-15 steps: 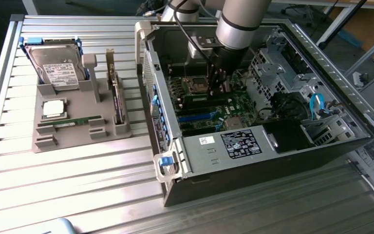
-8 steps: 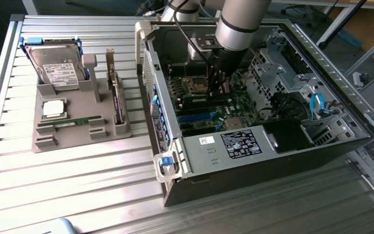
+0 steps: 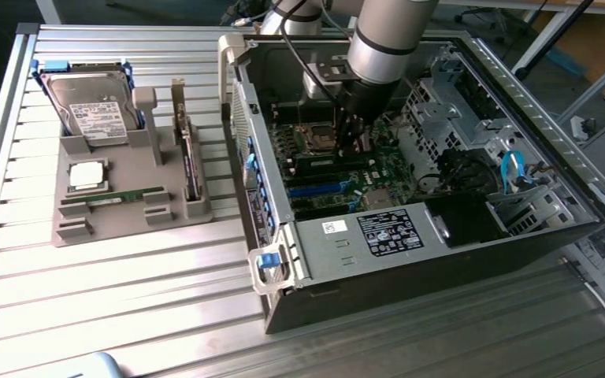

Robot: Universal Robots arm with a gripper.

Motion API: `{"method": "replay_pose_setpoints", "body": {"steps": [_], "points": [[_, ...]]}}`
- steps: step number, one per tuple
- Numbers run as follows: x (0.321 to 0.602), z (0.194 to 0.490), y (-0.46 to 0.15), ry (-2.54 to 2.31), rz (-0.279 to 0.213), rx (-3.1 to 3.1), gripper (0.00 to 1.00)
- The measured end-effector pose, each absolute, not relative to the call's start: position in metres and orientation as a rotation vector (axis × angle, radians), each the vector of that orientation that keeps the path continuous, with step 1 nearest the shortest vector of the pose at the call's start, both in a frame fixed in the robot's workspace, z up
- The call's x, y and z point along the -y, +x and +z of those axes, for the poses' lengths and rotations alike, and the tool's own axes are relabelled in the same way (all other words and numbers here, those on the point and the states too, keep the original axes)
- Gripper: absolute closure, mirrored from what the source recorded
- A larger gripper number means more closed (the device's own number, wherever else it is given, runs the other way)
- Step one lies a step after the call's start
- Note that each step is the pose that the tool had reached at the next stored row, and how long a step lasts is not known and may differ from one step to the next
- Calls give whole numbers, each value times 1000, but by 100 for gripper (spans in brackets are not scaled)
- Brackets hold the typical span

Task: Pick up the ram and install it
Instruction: 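Insert the ram into the slot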

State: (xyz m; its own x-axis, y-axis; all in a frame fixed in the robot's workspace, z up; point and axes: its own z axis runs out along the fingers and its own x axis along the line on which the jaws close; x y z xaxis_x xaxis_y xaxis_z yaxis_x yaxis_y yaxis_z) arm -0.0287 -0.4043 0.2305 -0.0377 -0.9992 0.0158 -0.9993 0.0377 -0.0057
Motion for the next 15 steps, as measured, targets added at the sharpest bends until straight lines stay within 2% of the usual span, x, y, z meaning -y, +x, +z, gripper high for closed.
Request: {"method": "replay_pose_setpoints", "body": {"steps": [15], "points": [[404,235,-29,2174,24,2258,87]]}}
